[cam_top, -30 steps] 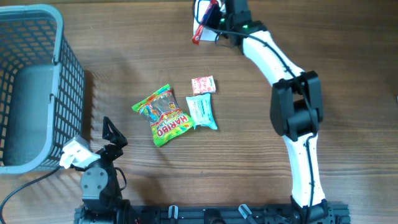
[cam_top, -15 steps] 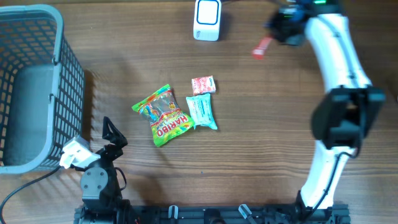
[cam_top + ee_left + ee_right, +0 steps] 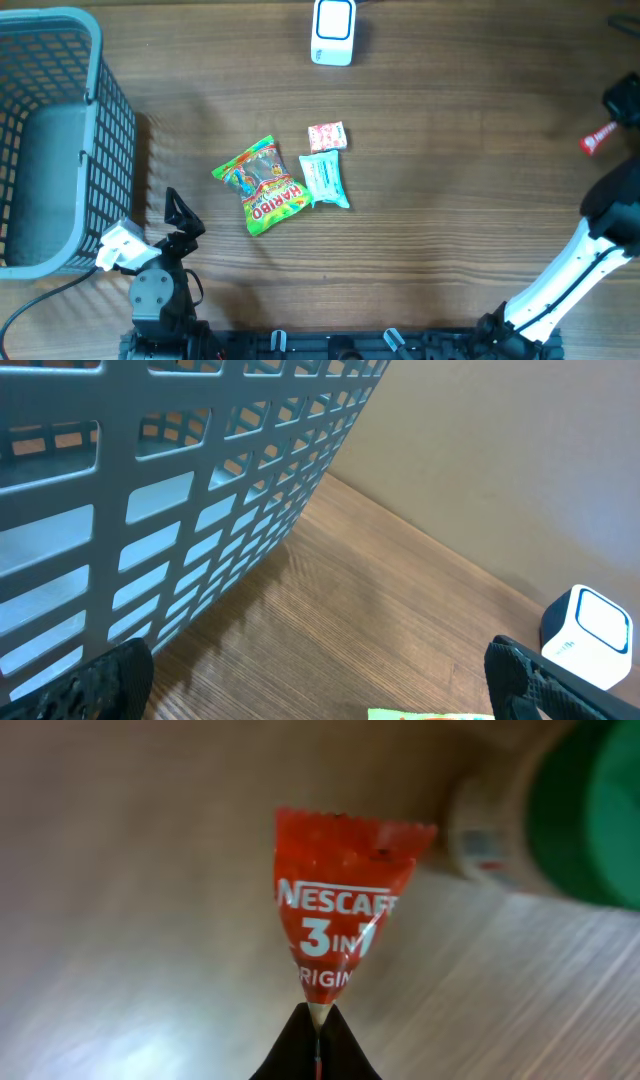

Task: Scan the item barcode
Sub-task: 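Carry the stick to the right table edge and release it, then reach the right gripper to the light-blue wipes pack and grasp it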

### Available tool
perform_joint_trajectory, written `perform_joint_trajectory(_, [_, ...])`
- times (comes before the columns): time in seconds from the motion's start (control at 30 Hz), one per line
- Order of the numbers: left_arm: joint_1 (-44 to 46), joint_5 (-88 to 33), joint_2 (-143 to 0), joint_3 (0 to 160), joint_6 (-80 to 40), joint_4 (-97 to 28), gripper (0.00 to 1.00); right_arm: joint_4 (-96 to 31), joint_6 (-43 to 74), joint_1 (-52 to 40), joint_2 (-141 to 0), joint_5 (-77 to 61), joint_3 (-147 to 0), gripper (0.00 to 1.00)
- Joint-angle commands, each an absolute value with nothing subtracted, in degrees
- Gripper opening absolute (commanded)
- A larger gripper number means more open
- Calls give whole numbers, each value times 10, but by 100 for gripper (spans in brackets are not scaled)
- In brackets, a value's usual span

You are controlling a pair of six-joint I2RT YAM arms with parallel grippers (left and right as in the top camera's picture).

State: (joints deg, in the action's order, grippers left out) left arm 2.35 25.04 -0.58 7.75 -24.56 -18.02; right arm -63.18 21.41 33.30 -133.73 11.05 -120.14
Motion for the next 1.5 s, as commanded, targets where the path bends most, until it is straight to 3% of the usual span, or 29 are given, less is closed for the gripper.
perform_joint_trajectory(0.0, [21,256,-4,75,-241,-179,100,-636,197,354,-1368,170,-1195,4])
perform_joint_trajectory(0.03, [21,256,-4,75,-241,-179,100,-638,197,362,-1364,170,-1199,4])
perform_joint_trajectory(0.07, [21,256,-4,75,-241,-179,100,-642,197,366,-1359,169,-1204,11])
perform_joint_trajectory(0.13, [21,256,-4,75,-241,-179,100,-649,197,373,-1338,149,-1213,97])
perform_joint_trajectory(0.17, [21,256,-4,75,-241,-179,100,-650,198,375,-1321,127,-1216,100])
perform_joint_trajectory(0.37, [21,256,-4,75,-241,-179,100,-682,215,358,-1191,-84,-1218,99])
perform_joint_trajectory(0.63, [21,256,-4,75,-241,-179,100,-793,242,196,-987,-186,-1218,100])
perform_joint_trajectory(0.83, [21,256,-4,75,-241,-179,100,-837,241,74,-911,-187,-1218,100])
perform_joint_trajectory(1.1, [21,256,-4,75,-241,-179,100,-889,222,7,-898,-181,-1218,100])
perform_joint_trajectory(1.33, [21,256,-4,75,-241,-179,100,-840,132,-105,-898,-178,-1213,100])
perform_joint_trajectory(1.47, [21,256,-4,75,-241,-179,100,-813,134,-170,-923,-102,-1170,100])
